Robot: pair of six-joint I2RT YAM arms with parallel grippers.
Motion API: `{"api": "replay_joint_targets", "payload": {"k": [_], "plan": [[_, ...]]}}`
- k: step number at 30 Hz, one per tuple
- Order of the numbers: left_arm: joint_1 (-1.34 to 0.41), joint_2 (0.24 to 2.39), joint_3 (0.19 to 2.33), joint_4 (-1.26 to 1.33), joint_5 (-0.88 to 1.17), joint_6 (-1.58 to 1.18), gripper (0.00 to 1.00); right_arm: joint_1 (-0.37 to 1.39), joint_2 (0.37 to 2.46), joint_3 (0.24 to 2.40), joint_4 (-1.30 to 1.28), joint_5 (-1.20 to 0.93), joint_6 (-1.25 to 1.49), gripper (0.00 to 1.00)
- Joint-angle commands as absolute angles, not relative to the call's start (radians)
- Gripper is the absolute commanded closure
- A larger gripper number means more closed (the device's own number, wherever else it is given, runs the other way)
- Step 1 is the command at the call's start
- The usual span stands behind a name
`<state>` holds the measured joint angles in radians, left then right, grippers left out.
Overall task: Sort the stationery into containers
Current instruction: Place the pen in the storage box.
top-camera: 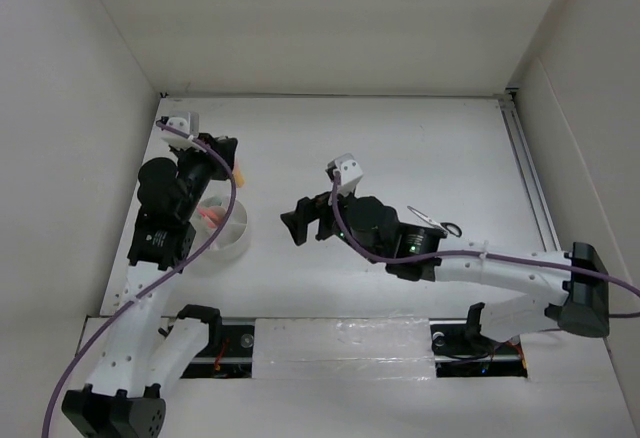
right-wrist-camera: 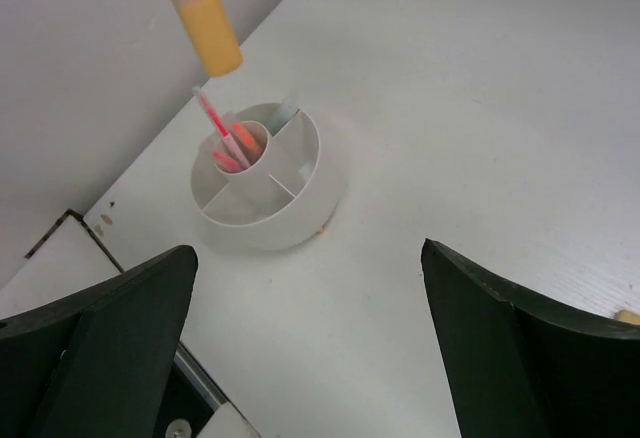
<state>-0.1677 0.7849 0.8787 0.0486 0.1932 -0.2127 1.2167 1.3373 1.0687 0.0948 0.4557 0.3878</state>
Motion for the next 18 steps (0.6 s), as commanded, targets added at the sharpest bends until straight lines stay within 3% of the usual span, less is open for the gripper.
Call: {"api": "replay_joint_targets", "payload": {"k": [1, 8, 13, 18], "plan": [[-0.164, 0.802, 0.928, 0.162, 0.117, -0.017, 1.0, 1.198, 1.255, 1.026, 0.117, 0.442, 0.376, 0.0], [-0.097, 0.885, 0.874, 0.317, 0.273, 0.222, 1.0, 1.198, 1.149, 0.947, 0.117, 0.385, 0.376, 0.0], [0.17, 1.033, 0.856, 0.439, 0.662, 0.068, 1.0, 1.198, 1.095, 0.879, 0.117, 0.374, 0.376, 0.0], [0.225, 1.081, 0.839, 0.43, 0.66, 0.078, 1.0, 1.198, 1.057, 0.868, 0.117, 0.341, 0.367, 0.0]]}}
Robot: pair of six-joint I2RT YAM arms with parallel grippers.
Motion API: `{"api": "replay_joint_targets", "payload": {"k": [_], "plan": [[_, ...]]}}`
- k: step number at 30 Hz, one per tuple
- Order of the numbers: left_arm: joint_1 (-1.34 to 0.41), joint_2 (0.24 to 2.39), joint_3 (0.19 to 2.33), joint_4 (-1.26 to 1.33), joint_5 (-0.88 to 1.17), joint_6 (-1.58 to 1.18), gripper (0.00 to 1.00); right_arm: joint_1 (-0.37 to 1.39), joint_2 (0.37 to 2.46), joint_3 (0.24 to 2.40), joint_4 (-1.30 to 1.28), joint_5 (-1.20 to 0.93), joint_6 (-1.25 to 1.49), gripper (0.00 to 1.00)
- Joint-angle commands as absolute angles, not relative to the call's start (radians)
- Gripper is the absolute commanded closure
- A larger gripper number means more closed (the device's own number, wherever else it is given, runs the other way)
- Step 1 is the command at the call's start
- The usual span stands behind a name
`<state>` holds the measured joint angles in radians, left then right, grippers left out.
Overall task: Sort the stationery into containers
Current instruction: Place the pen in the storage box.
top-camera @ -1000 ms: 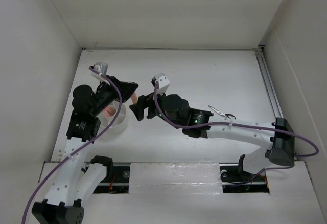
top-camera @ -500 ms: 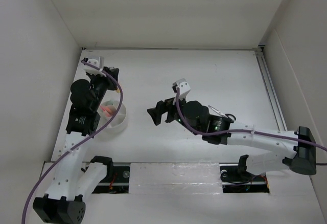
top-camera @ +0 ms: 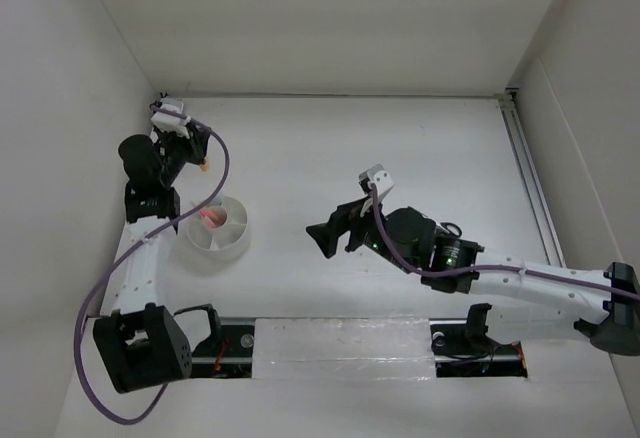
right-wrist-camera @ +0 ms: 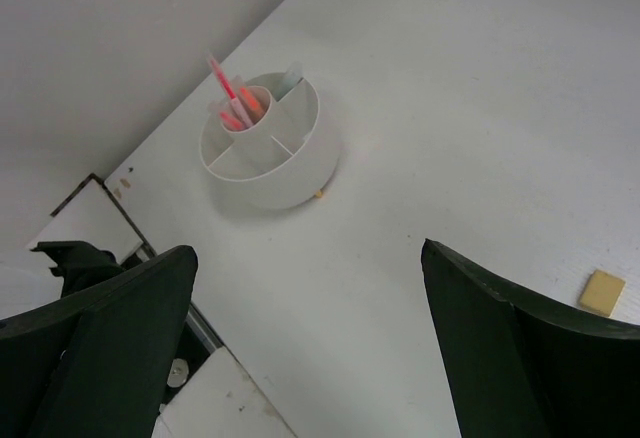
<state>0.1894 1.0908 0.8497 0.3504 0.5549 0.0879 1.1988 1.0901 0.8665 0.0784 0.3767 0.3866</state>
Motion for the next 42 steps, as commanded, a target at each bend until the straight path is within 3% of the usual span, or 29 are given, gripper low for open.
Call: {"api": "replay_joint_targets", "payload": {"k": [1, 16, 42], "plan": [[0.225, 1.081, 0.839, 0.417, 0.634, 0.093, 1.0, 1.198, 1.057, 0.868, 0.117, 0.341, 0.367, 0.0], [0.225, 0.982, 0.606, 0.422, 0.548, 0.092, 1.0, 1.198, 0.976, 0.836, 0.117, 0.298, 0.357, 0.0], [0.19, 0.976, 0.534, 0.328, 0.321, 0.112, 1.0, 1.198, 0.864, 0.799, 0.117, 0.278, 0.33, 0.0]]}}
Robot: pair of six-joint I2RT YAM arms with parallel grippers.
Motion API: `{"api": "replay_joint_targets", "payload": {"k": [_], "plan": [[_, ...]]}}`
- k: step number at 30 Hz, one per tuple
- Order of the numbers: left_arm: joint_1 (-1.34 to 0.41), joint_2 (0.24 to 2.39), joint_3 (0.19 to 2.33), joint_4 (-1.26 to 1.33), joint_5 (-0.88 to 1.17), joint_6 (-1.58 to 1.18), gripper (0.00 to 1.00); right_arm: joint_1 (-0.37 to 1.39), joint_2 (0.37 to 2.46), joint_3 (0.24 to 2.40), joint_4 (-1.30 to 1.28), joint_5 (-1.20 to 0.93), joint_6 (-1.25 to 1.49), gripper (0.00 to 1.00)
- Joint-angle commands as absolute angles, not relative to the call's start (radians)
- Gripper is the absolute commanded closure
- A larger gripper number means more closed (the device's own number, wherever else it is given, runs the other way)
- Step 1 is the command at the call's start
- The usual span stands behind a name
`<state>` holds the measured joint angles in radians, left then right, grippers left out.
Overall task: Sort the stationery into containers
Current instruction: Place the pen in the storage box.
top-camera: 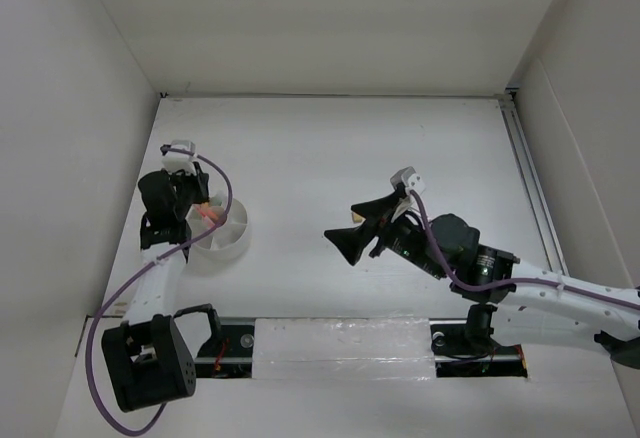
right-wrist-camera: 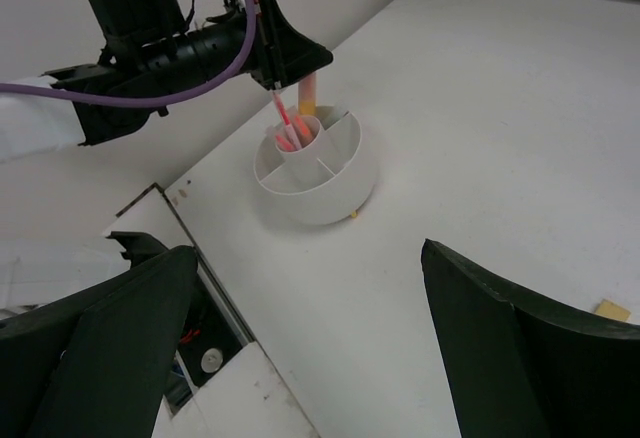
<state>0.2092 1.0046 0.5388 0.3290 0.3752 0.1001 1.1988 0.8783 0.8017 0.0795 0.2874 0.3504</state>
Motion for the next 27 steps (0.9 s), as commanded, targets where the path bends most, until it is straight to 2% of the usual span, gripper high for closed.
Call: {"api": "replay_joint_targets", "payload": {"k": [1, 9, 11, 14, 19, 22, 27], "plan": [[0.19, 0.965, 0.534, 0.328, 0.305, 0.112, 1.0, 1.198, 0.864, 0.799, 0.117, 0.278, 0.33, 0.0], [0.181, 0.936, 0.523, 0.337, 0.268, 0.083, 0.88, 1.198, 0.834, 0.781, 0.117, 0.298, 0.33, 0.0], [0.181, 0.936, 0.523, 0.325, 0.268, 0.083, 0.88, 1.198, 0.834, 0.781, 0.117, 0.307, 0.33, 0.0], [0.166, 0.936, 0.514, 0.325, 0.246, 0.083, 0.94, 1.198, 0.834, 0.781, 0.117, 0.307, 0.33, 0.0], [0.166, 0.936, 0.514, 0.325, 0.212, 0.084, 0.94, 1.198, 0.834, 0.781, 0.117, 0.307, 0.33, 0.0], [0.166, 0.936, 0.505, 0.325, 0.199, 0.084, 0.84, 1.198, 0.824, 0.772, 0.117, 0.307, 0.33, 0.0], [0.166, 0.936, 0.505, 0.325, 0.199, 0.075, 0.76, 1.198, 0.815, 0.772, 0.117, 0.316, 0.33, 0.0]]}}
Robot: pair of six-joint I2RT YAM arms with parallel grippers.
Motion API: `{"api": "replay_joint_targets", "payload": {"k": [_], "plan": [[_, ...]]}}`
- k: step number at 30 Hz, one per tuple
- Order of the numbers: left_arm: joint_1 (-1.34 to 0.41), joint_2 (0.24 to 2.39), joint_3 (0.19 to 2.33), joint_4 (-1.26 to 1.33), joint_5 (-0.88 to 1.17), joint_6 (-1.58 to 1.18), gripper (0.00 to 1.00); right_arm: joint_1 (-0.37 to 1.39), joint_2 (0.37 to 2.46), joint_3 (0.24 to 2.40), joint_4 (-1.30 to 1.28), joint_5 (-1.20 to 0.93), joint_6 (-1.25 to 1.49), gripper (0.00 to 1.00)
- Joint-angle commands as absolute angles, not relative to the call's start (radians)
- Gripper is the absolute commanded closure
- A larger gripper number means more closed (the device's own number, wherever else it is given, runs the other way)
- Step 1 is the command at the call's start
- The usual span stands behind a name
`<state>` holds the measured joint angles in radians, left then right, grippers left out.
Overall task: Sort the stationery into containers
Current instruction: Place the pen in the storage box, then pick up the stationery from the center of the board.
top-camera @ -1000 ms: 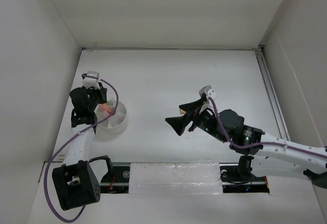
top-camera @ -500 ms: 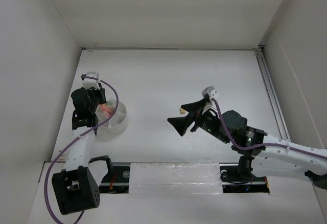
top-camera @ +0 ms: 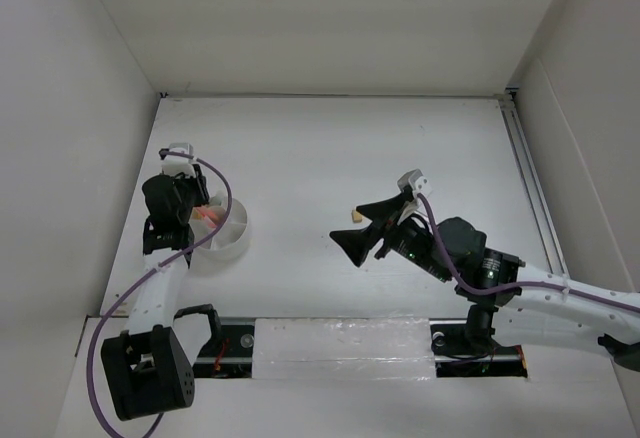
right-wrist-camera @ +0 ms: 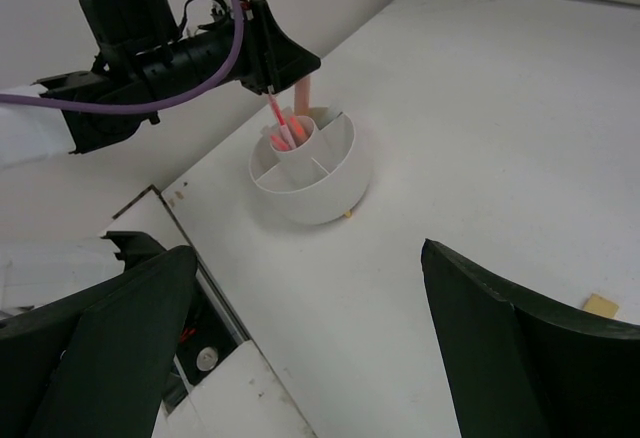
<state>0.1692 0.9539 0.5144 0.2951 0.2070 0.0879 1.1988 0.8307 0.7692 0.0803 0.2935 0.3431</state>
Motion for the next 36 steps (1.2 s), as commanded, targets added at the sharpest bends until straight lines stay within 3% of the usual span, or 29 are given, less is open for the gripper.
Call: {"api": "replay_joint_targets", "payload": {"k": [1, 4, 9, 14, 17, 18, 24, 28, 30, 36], "plan": [[0.166, 0.936, 0.505, 0.325, 0.199, 0.075, 0.74, 1.198, 0.815, 0.772, 0.117, 0.316, 0.33, 0.0], [0.166, 0.936, 0.505, 0.325, 0.199, 0.075, 0.67, 1.198, 0.815, 0.772, 0.117, 0.316, 0.33, 0.0], [0.166, 0.936, 0.505, 0.325, 0.227, 0.075, 0.67, 1.198, 0.815, 0.772, 0.117, 0.325, 0.33, 0.0], [0.166, 0.878, 0.555, 0.334, 0.247, 0.04, 0.58, 1.198, 0.833, 0.772, 0.117, 0.386, 0.33, 0.0], [0.166, 0.773, 0.568, 0.347, 0.19, -0.014, 0.23, 1.158, 0.854, 0.772, 0.098, 0.396, 0.353, 0.0], [0.166, 0.743, 0.568, 0.357, 0.19, -0.032, 0.0, 1.126, 0.868, 0.772, 0.098, 0.375, 0.353, 0.0], [0.166, 0.558, 0.646, 0.302, -0.009, -0.34, 0.0, 0.953, 0.989, 0.814, -0.012, 0.316, 0.436, 0.0], [0.146, 0.491, 0.658, 0.293, 0.115, -0.46, 0.0, 0.823, 1.118, 0.87, -0.121, 0.29, 0.502, 0.0], [0.117, 0.425, 0.658, 0.266, 0.106, -0.595, 0.0, 0.813, 1.185, 0.906, -0.182, 0.322, 0.534, 0.0], [0.002, 0.312, 0.693, 0.065, 0.118, -0.595, 0.0, 0.813, 1.281, 0.936, -0.302, 0.402, 0.581, 0.0]]}}
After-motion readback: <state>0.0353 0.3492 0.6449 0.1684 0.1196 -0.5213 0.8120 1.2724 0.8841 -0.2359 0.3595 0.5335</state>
